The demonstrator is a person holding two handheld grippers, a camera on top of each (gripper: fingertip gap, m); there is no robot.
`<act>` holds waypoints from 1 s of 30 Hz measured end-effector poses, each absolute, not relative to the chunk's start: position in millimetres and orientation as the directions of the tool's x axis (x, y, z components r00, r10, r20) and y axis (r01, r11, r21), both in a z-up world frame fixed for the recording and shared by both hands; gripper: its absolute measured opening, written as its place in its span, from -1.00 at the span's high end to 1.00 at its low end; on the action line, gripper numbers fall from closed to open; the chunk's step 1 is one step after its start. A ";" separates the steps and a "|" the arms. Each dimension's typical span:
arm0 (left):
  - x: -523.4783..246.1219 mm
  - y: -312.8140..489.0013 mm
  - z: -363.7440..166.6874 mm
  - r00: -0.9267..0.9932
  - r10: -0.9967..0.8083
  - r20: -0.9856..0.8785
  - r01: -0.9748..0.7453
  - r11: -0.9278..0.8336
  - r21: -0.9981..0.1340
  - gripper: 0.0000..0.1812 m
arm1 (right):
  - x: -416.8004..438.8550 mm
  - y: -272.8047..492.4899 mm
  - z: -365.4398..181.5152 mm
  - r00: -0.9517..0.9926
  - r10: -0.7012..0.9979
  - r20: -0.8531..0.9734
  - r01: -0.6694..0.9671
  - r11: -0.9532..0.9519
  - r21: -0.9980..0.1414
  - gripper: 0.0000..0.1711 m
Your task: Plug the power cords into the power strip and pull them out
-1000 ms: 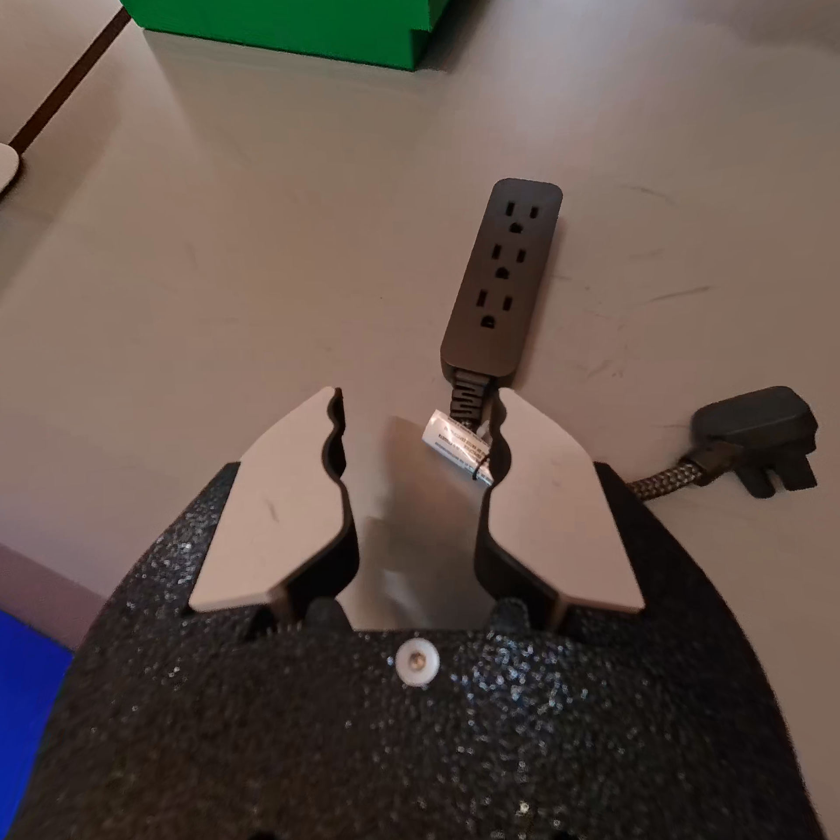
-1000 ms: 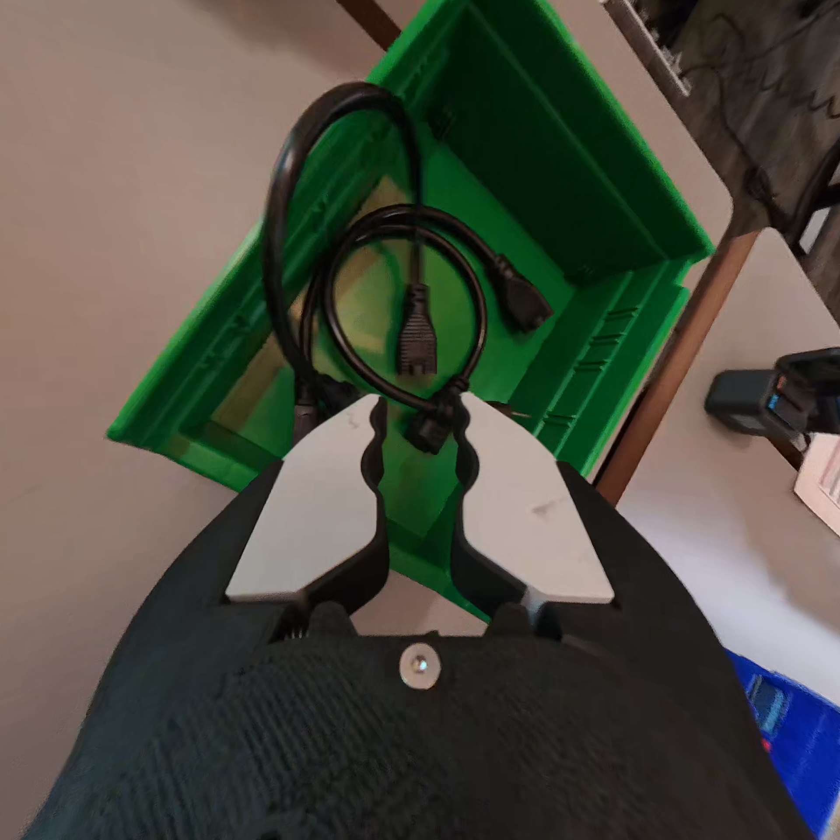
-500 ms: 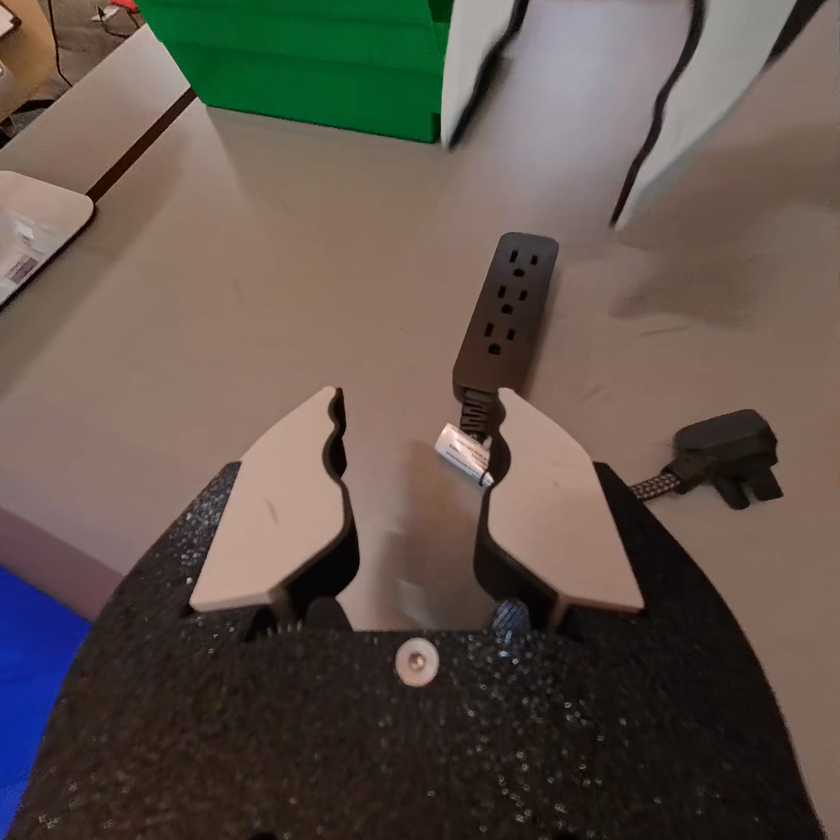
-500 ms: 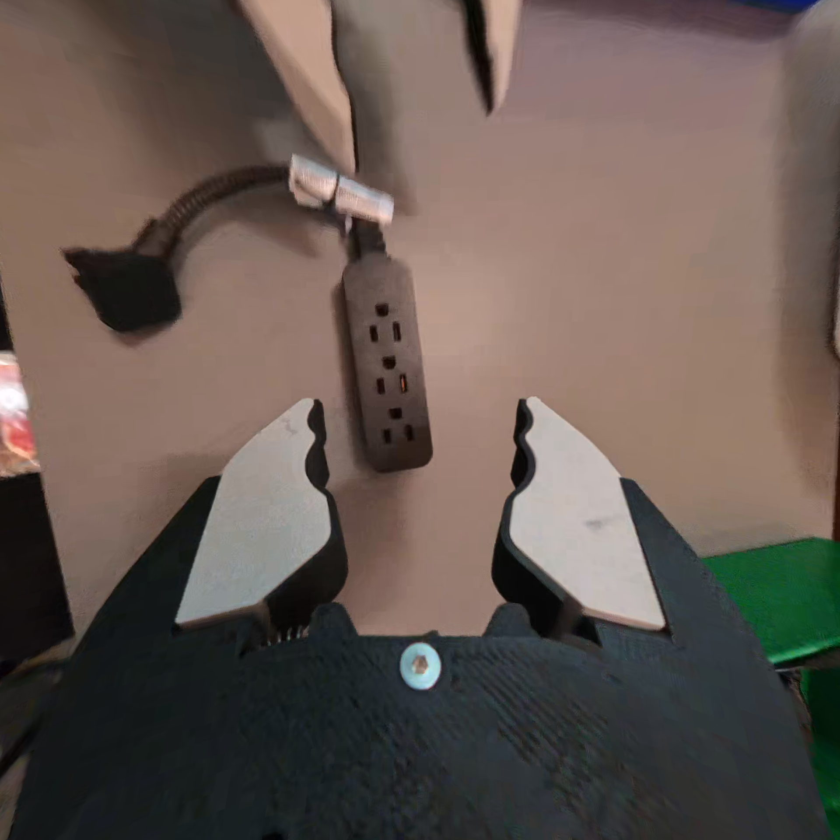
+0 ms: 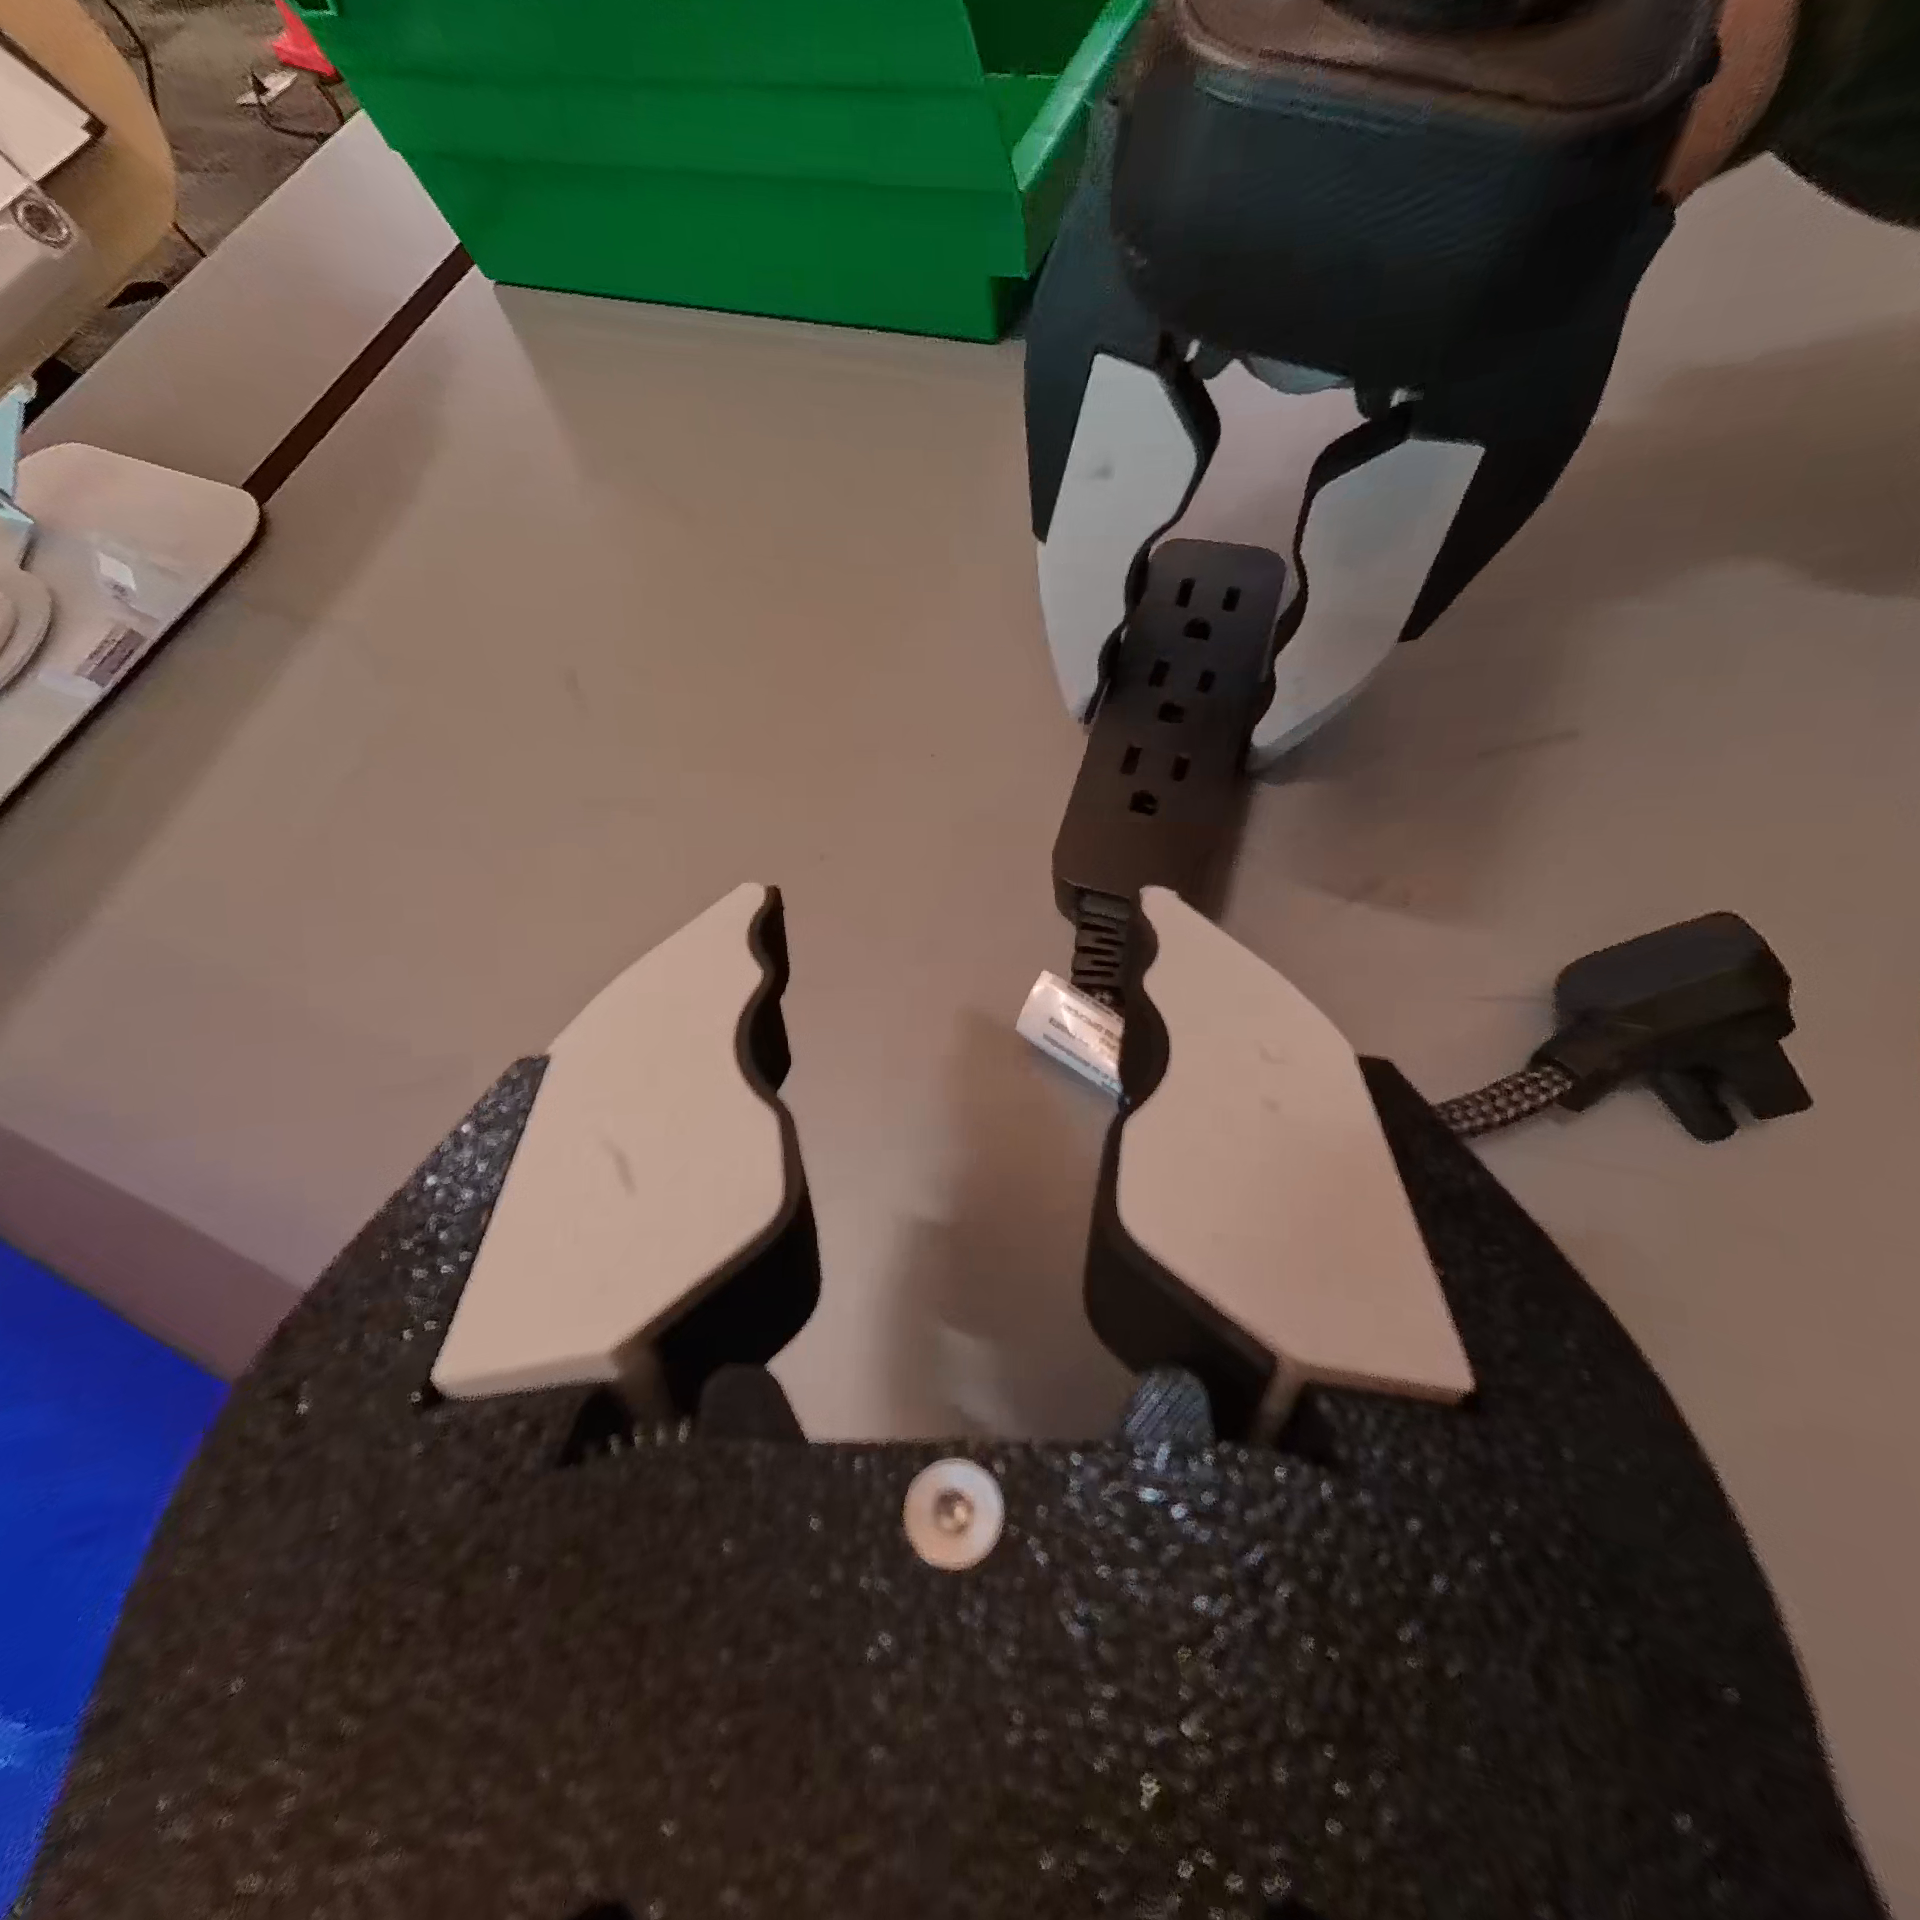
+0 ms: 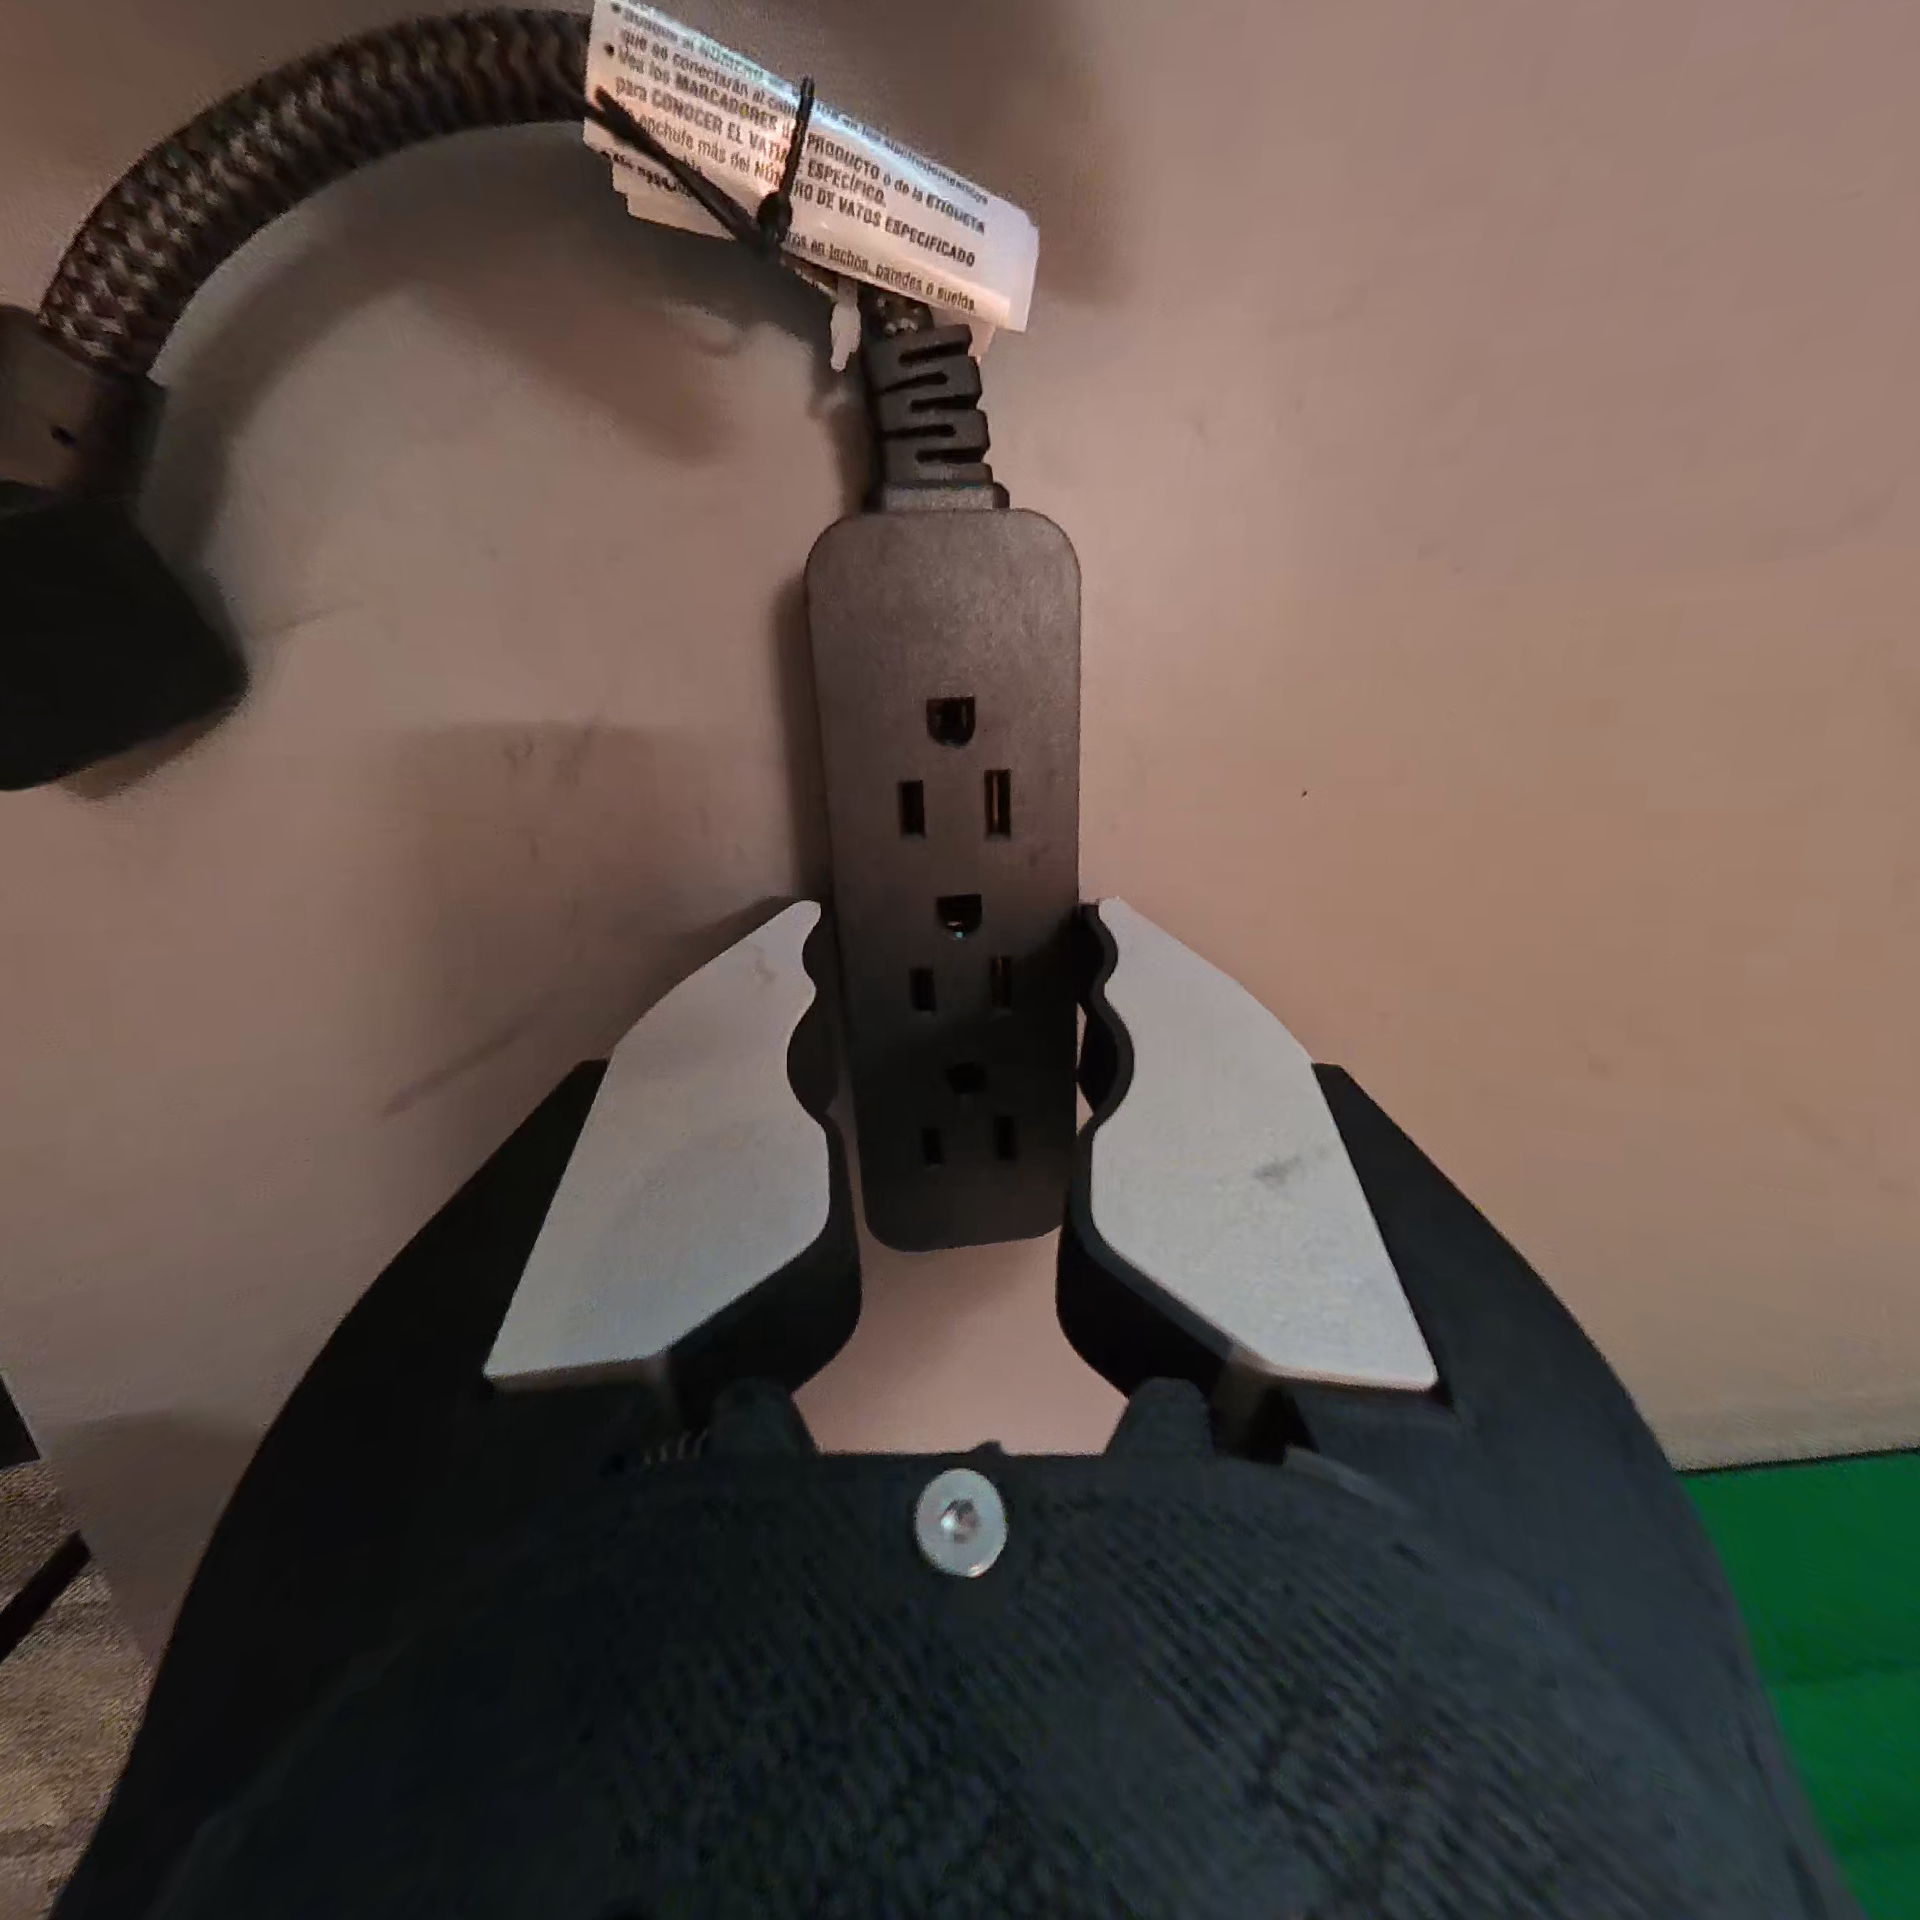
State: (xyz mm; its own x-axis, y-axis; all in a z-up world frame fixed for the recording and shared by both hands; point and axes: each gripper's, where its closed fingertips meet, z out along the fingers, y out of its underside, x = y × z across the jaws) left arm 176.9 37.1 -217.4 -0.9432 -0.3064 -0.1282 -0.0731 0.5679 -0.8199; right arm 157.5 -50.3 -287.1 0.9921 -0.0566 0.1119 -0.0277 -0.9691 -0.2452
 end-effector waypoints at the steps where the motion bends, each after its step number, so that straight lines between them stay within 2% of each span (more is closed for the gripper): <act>1: 178.2 38.3 -217.0 -0.942 -0.311 -0.123 -0.078 0.563 -0.823 0.33 | 156.8 -51.0 -287.1 0.993 -0.062 0.104 -0.036 -0.970 -0.239 0.49; 3: 180.1 40.9 -216.2 -0.940 -0.322 -0.114 -0.089 0.553 -0.828 0.32 | 152.8 -56.5 -284.1 0.994 -0.081 0.079 -0.063 -0.976 -0.208 0.49; 6: 183.1 46.1 -213.0 -0.933 -0.339 -0.119 -0.089 0.539 -0.838 0.33 | 161.1 -72.2 -257.2 0.980 -0.134 0.147 -0.097 -0.968 -0.231 0.49; 10: 189.5 54.0 -209.8 -0.922 -0.375 -0.100 -0.113 0.507 -0.854 0.33 | 193.8 -115.2 -183.0 0.895 -0.360 0.264 -0.228 -0.877 -0.422 0.50; 14: 192.3 57.3 -210.9 -0.918 -0.387 -0.088 -0.129 0.501 -0.856 0.33 | 225.8 -192.1 -121.6 0.734 -0.572 0.366 -0.348 -0.780 -0.520 0.50; 21: 192.2 53.0 -217.8 -0.922 -0.376 -0.088 -0.131 0.520 -0.844 0.32 | 265.6 -259.7 -36.7 0.517 -0.802 0.300 -0.367 -0.524 -0.768 0.51; 25: 193.2 51.5 -222.6 -0.923 -0.375 -0.084 -0.139 0.528 -0.838 0.32 | 297.3 -306.6 -32.3 0.334 -0.886 0.320 -0.471 -0.451 -0.758 0.50; 30: 195.3 52.7 -228.8 -0.923 -0.377 -0.075 -0.151 0.534 -0.832 0.32 | 322.9 -342.3 -65.1 0.201 -0.919 0.338 -0.556 -0.392 -0.733 0.50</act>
